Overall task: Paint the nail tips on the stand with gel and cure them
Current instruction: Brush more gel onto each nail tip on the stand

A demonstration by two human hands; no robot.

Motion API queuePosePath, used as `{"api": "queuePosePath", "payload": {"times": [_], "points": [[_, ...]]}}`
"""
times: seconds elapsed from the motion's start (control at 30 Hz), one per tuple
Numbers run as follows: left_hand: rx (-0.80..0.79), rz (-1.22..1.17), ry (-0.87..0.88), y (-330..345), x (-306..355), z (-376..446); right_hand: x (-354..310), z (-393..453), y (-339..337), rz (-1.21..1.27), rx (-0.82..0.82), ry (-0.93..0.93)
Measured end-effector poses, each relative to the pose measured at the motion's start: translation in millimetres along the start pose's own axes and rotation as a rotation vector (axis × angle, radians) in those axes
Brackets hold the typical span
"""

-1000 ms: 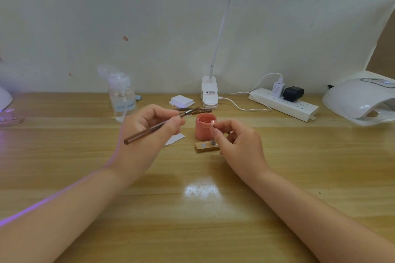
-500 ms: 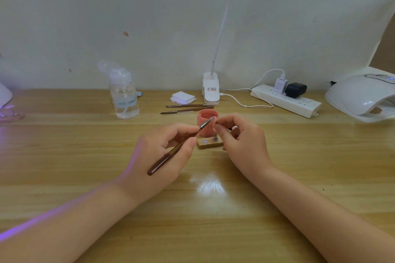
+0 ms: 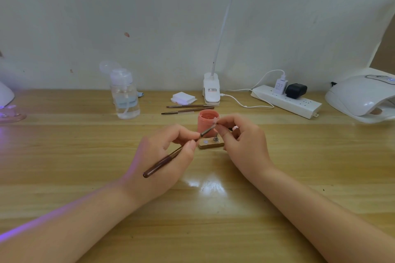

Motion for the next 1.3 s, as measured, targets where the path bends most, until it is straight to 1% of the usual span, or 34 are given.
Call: {"api": "queuePosePath", "payload": {"times": [0.17, 0.27, 0.37, 0.5, 0.67, 0.83, 1.0, 1.17, 1.3], "points": [[0.047, 0.011, 0.012, -3.7, 5.2, 1.3, -0.9, -0.4, -0.1, 0.009, 0.003, 0.003], [0.012, 0.05, -0.004, 0.2, 1.3, 1.7, -1.4, -0.5, -0.3, 0.003, 0.001, 0.003], [-0.007, 0.04, 0.009, 0.8, -0.2, 0.4, -0.9, -1.1, 0.3, 0.007, -0.014, 0.009], [0.032, 0.026, 0.005, -3.6, 1.3, -0.1, -0.4, -0.8, 0.2, 0.01, -0.009, 0.01], [-0.009, 0.063, 0.02, 2.1, 2.7, 2.3, -1.5, -0.6, 1.0, -0.012, -0.011, -0.005], [0.032, 0.025, 0.007, -2.4, 2.0, 0.3, -0.8, -0.3, 0.9, -0.015, -0.006, -0.003], [-0.012, 0.048, 0.003, 0.7, 0.1, 1.0, -1.2, -0.6, 0.9, -0.014, -0.009, 0.0], [0.032, 0.001, -0.013, -2.2, 2.0, 0.6, -0.9, -0.8, 0.4, -0.003, -0.005, 0.011], [0.004, 0.0, -0.046, 0.6, 1.3, 0.7, -1.0, -1.2, 0.8, 0.003, -0.014, 0.016]]}}
Point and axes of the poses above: each hand's wrist, its own z-axis towards the middle knuckle, its own y-axis out of the palm, x = y × z, the point moved 8 cm from there along z, towards the middle knuckle, and after that the axes turned 10 degrees about y, right-handed, at the moved point
